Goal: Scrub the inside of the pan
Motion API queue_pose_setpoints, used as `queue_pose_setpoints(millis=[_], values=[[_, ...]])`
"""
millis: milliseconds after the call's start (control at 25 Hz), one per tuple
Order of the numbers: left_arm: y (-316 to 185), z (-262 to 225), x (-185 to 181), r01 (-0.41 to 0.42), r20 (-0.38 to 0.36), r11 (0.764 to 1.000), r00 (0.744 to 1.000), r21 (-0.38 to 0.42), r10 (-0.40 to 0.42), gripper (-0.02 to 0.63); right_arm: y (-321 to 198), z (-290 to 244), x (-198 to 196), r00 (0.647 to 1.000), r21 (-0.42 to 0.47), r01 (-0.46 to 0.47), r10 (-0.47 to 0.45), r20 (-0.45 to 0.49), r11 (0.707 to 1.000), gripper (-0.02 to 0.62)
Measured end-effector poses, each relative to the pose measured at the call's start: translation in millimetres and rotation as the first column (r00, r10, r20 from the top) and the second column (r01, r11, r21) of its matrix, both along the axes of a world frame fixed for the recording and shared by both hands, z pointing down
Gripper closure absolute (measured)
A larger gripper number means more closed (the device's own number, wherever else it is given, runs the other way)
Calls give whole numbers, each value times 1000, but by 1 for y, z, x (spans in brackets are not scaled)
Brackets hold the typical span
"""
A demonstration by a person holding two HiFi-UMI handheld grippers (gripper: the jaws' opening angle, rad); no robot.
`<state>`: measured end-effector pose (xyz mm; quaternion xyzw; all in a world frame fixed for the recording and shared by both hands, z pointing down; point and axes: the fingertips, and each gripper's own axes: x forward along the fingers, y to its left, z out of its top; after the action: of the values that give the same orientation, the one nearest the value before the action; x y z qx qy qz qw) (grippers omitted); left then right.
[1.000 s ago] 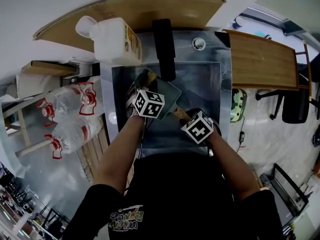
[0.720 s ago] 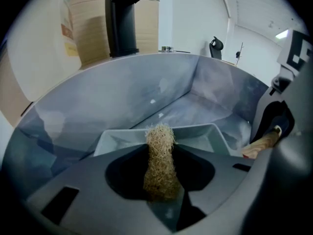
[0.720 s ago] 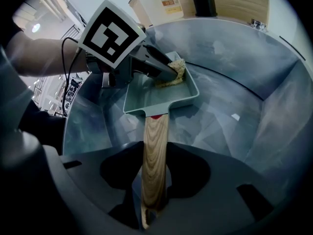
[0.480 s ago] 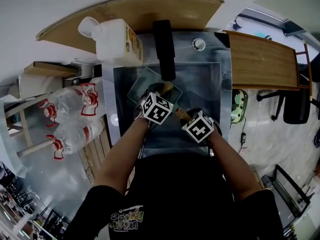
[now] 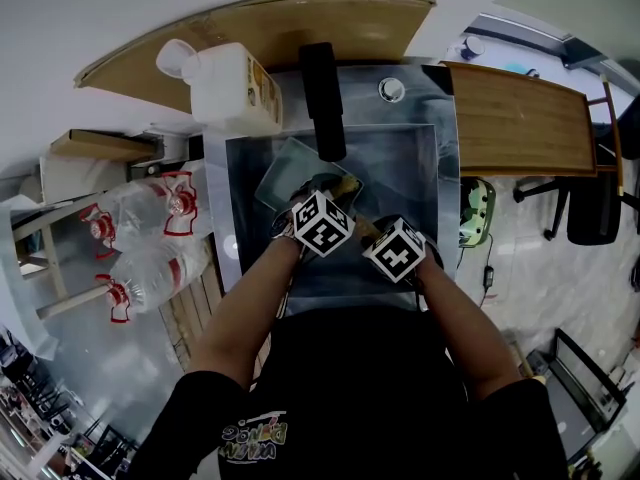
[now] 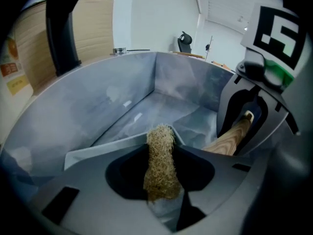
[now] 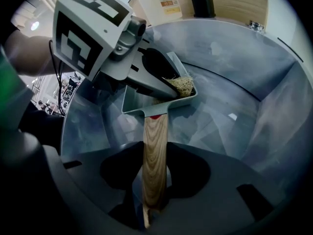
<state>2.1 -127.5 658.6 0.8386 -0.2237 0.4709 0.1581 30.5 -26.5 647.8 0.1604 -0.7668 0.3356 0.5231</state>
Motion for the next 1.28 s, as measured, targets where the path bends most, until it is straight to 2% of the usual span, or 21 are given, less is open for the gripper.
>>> queue_pose_setpoints(millis=[160, 280, 840, 1280], values=[[3, -4, 3, -80, 25, 996, 997, 27, 80, 463, 1, 0, 0, 1000, -3, -3, 3, -4, 1000, 443], [4, -7, 3, -104, 30, 994, 994, 37, 103, 463, 2, 1, 0, 1000, -9, -5, 5, -5, 1000, 443], [23, -28, -11, -44, -10, 999, 999, 25, 44, 463, 0, -2, 1, 1000, 10, -28, 28, -9, 1000, 443], [58, -36, -30, -7, 3, 1000, 1000, 14, 7, 463, -1, -5, 2, 1000, 12, -26, 26, -17, 1000, 443]])
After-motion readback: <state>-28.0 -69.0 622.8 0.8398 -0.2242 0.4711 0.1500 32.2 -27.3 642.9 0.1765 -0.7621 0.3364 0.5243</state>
